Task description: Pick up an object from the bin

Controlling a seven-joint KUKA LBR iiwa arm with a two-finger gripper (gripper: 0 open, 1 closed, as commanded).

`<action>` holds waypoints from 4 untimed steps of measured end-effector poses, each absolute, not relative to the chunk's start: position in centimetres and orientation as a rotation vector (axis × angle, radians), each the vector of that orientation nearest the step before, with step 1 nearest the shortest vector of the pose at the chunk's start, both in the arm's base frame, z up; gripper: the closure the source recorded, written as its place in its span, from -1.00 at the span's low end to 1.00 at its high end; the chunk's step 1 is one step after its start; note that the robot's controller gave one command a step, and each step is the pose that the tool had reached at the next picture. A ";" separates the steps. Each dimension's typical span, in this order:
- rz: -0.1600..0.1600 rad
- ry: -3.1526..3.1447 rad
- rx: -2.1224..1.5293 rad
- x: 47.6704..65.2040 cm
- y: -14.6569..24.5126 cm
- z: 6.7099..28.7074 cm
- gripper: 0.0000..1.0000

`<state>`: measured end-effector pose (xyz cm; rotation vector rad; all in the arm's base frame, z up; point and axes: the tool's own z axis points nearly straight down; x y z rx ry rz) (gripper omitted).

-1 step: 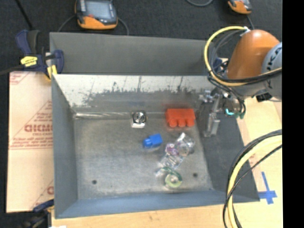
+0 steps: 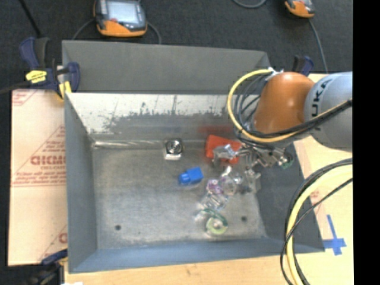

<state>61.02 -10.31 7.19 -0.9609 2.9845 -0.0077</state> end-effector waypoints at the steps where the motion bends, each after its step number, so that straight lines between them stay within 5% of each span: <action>1: -0.002 2.842 -1.332 58.4 -7.7 10.2 -1.00; 2: -0.004 2.673 -1.640 59.3 -6.2 10.8 -1.00; 3: -0.010 2.468 -1.934 59.9 -7.0 7.2 -1.00; 4: -0.006 2.406 -2.019 59.0 -5.6 7.2 -1.00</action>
Offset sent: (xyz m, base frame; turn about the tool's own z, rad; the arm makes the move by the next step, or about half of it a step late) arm -0.0273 0.0266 0.0281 -0.2542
